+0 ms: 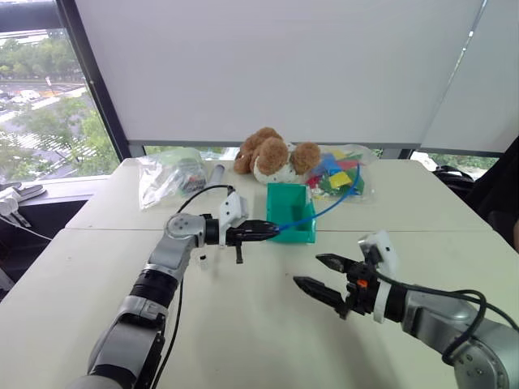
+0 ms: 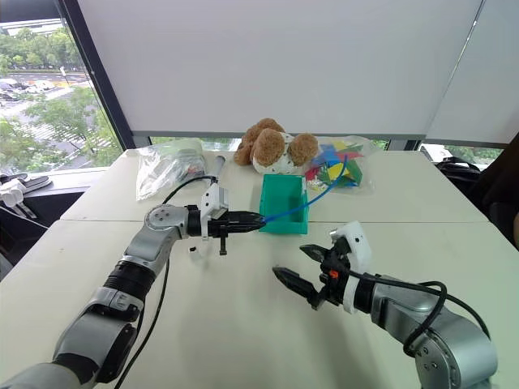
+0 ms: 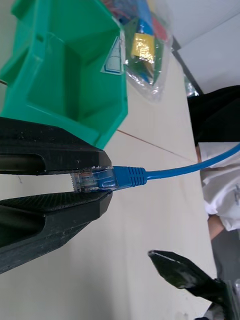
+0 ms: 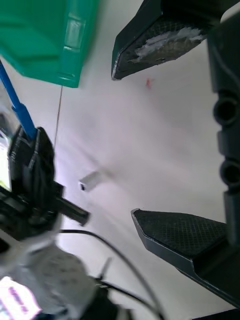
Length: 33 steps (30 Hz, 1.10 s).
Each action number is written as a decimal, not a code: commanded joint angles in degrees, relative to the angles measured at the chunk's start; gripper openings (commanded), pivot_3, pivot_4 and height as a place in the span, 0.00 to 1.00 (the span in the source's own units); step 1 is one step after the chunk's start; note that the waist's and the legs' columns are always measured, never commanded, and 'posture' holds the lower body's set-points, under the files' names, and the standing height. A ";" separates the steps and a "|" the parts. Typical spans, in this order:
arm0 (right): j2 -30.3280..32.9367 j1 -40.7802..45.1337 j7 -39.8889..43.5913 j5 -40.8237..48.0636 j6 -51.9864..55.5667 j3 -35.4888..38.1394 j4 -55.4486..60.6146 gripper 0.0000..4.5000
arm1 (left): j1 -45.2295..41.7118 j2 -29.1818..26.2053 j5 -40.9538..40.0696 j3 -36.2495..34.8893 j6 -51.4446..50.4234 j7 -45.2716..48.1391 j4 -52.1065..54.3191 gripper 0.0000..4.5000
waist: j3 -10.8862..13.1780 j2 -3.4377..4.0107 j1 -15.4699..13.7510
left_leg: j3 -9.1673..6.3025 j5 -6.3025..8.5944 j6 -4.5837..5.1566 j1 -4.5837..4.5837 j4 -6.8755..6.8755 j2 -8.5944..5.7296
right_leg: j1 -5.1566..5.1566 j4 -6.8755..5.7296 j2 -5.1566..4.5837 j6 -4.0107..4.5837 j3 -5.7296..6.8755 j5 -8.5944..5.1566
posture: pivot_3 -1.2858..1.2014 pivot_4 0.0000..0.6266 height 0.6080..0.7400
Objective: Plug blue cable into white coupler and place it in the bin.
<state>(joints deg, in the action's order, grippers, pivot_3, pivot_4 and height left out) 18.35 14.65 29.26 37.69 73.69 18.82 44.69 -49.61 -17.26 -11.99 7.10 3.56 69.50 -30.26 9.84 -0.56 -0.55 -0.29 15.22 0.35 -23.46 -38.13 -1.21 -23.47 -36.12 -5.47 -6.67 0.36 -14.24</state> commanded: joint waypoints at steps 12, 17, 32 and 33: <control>-25.62 15.53 -24.09 7.69 2.93 10.05 -16.17 1.00 | 0.56 0.90 0.71 0.66 4.64 -3.15 3.08 0.00 | -0.01 0.04 0.09 | 0.00 -0.01 -0.01 -0.01 0.05 -0.04 | -0.03 -0.05 0.04 0.00 -0.01 0.00 | 0.52 0.24 1.00; -26.95 17.41 -27.81 10.58 2.06 10.76 -18.31 1.00 | 1.35 0.86 1.08 1.03 5.16 -3.67 3.76 0.00 | -0.01 0.05 0.36 | 0.00 -0.01 -0.01 0.00 0.05 -0.04 | -0.03 -0.06 0.06 0.00 -0.01 0.00 | 0.52 0.24 1.00; -25.37 17.23 -33.48 18.73 -1.53 7.93 -20.57 0.33 | 1.27 0.78 1.99 1.44 6.17 -3.74 2.89 0.00 | 0.00 0.06 1.38 | 0.00 -0.01 -0.01 0.00 0.13 0.01 | -0.07 -0.05 0.12 0.00 -0.02 0.00 | 0.52 0.24 1.00; -25.26 17.07 -33.73 19.07 -1.72 7.64 -20.57 0.23 | 1.19 0.81 2.04 1.45 6.19 -3.79 2.85 0.00 | 0.00 0.06 1.33 | 0.00 -0.01 -0.01 0.00 0.13 0.01 | -0.07 -0.05 0.12 0.00 -0.02 0.00 | 0.52 0.24 1.00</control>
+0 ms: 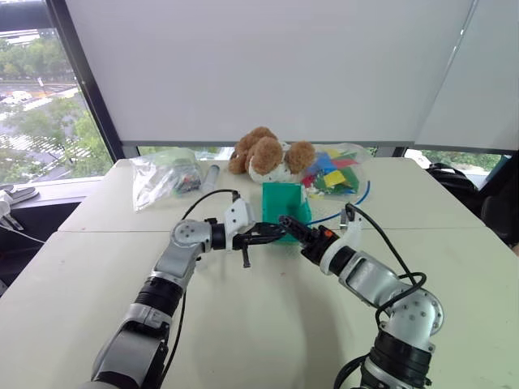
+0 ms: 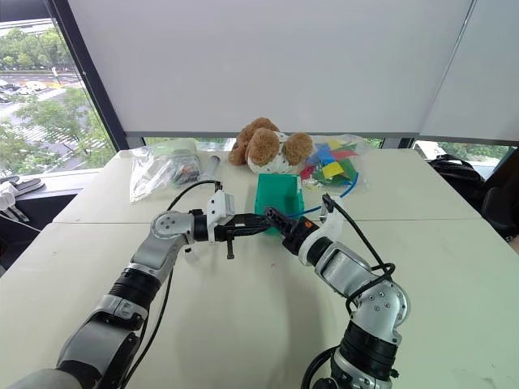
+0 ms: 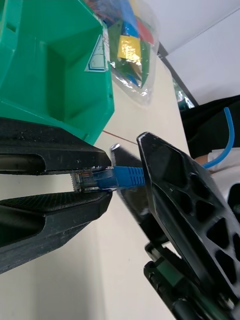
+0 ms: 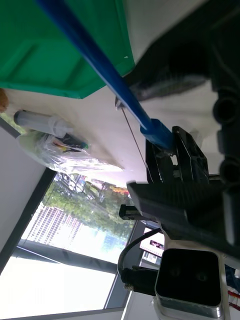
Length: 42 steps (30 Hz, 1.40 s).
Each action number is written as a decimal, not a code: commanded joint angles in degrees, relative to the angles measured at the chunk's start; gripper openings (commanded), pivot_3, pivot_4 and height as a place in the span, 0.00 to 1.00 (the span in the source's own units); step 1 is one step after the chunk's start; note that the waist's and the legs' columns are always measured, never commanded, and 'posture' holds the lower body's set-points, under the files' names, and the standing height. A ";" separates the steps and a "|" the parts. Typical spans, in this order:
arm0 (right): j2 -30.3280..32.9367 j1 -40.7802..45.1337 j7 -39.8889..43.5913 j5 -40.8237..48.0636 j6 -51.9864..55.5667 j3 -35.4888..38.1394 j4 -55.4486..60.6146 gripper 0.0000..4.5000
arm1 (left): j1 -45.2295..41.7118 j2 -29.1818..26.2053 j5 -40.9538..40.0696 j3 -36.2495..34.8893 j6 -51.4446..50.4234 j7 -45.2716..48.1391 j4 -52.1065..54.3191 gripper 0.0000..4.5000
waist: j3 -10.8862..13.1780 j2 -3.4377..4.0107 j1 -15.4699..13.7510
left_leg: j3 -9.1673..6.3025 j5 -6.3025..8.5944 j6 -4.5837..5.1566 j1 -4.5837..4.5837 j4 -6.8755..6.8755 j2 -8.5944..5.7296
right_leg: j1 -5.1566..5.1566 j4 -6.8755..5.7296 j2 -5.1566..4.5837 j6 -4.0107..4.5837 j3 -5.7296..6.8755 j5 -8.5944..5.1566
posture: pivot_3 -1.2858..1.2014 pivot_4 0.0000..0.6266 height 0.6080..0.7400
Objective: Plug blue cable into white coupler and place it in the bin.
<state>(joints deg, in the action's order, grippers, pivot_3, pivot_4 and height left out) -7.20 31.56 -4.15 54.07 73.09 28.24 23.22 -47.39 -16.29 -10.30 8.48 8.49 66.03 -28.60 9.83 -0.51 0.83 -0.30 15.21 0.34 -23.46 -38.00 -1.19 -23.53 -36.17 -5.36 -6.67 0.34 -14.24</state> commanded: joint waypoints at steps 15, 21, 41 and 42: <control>3.72 0.03 -2.49 6.50 -3.99 -4.94 0.57 0.00 | 0.77 -3.23 -2.10 -0.80 -6.68 1.96 6.93 0.54 | 0.00 0.00 0.11 | 0.00 0.00 0.00 0.00 0.02 0.02 | -0.01 0.02 0.01 0.00 -0.01 0.00 | 0.52 0.24 1.00; 12.34 1.80 1.08 5.76 -4.89 -8.33 1.40 0.00 | 4.23 -11.91 -5.00 -4.03 -14.63 3.46 15.83 0.99 | 0.09 0.11 0.27 | 0.00 0.00 0.00 0.00 0.04 0.04 | -0.04 0.02 0.01 0.00 -0.02 0.00 | 0.52 0.24 1.00; 43.93 7.45 45.93 -23.81 -29.42 -43.06 1.00 0.00 | 10.78 -26.36 -2.57 -7.02 -10.61 10.30 0.56 0.99 | 0.32 0.04 -0.18 | 0.05 0.01 0.01 -0.03 0.04 0.04 | -0.03 0.15 -0.03 0.00 -0.01 -0.03 | 0.52 0.24 1.00; 43.57 7.40 46.01 -23.97 -29.36 -42.85 0.99 0.00 | 10.53 -25.62 -1.72 -6.56 -9.00 9.97 -1.66 0.99 | 0.32 0.03 -0.20 | 0.05 0.01 0.01 -0.03 0.04 0.04 | -0.04 0.15 -0.03 0.00 -0.01 -0.03 | 0.52 0.24 1.00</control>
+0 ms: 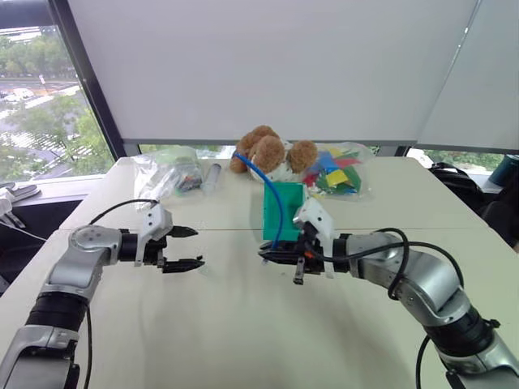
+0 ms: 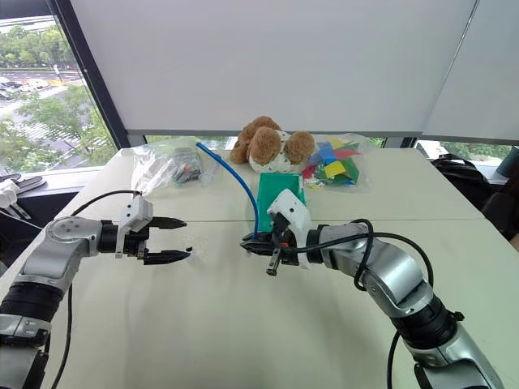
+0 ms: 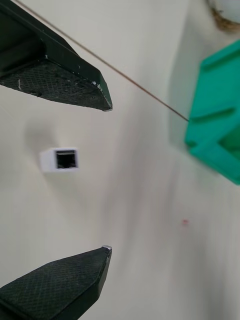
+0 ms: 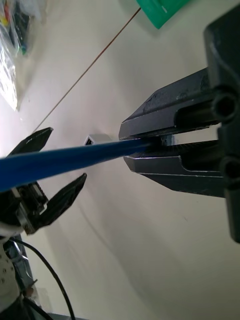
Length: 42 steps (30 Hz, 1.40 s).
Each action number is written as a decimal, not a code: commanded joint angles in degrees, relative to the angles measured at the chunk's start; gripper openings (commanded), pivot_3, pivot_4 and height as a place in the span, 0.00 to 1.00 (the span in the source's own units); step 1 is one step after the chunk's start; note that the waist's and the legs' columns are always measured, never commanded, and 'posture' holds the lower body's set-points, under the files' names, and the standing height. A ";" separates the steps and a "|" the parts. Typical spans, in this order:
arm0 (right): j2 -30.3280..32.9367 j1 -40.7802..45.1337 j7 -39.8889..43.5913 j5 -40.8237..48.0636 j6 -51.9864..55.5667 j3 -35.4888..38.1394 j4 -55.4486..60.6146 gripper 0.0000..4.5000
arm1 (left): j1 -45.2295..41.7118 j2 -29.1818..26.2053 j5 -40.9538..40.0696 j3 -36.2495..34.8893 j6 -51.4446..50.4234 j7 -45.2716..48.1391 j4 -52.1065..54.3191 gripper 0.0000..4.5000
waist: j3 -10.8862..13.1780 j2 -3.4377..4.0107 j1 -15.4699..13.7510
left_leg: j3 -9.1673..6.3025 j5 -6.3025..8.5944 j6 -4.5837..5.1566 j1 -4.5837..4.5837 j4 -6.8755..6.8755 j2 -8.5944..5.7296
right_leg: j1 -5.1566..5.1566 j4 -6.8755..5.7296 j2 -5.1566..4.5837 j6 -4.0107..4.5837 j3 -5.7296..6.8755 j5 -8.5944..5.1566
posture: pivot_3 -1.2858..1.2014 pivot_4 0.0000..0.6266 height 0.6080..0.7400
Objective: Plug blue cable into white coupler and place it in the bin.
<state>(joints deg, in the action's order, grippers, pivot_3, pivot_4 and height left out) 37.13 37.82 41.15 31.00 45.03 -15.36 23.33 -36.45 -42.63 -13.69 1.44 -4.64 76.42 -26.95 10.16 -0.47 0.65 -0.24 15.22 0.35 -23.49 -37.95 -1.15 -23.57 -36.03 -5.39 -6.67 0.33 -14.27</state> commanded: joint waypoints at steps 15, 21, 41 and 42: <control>-1.00 -0.83 0.49 -1.78 0.99 2.92 3.67 0.00 | -7.92 8.71 6.80 1.11 18.65 -2.49 -26.47 0.59 | 0.02 -0.05 0.04 | 0.02 0.00 0.00 -0.03 -0.01 -0.03 | -0.04 -0.03 -0.08 -0.01 0.04 0.01 | 0.52 0.24 1.00; -0.47 -1.03 0.66 -1.41 1.73 4.39 4.04 0.00 | -8.58 11.15 4.55 0.78 17.07 1.36 -24.86 0.09 | 0.02 -0.05 -0.15 | 0.03 0.00 0.00 -0.03 -0.02 -0.03 | -0.03 -0.05 -0.09 -0.02 0.05 0.01 | 0.52 0.24 1.00; 4.67 -3.18 13.78 -9.64 -5.90 -0.91 -3.52 0.00 | -11.56 29.73 14.12 18.00 17.31 3.24 -18.50 0.09 | 0.01 -0.06 -0.41 | 0.03 0.00 0.00 -0.06 -0.12 -0.05 | 0.00 -0.05 -0.05 -0.02 0.05 0.01 | 0.52 0.24 1.00; 4.75 -3.48 14.16 -9.80 -5.89 -1.09 -3.54 0.00 | -11.81 29.94 14.38 18.17 17.50 3.20 -19.32 0.09 | 0.01 -0.06 -0.42 | 0.02 0.00 0.00 -0.06 -0.13 -0.05 | 0.01 -0.03 -0.05 -0.02 0.05 0.02 | 0.52 0.24 1.00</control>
<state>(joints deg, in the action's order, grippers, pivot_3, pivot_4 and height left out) 41.53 34.30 54.36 21.45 40.21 -16.64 18.21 -47.44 -13.15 -0.38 19.16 11.92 80.74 -45.19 10.17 -0.54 0.23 -0.23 15.22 0.36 -23.55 -38.10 -1.21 -23.55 -36.06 -5.44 -6.69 0.38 -14.25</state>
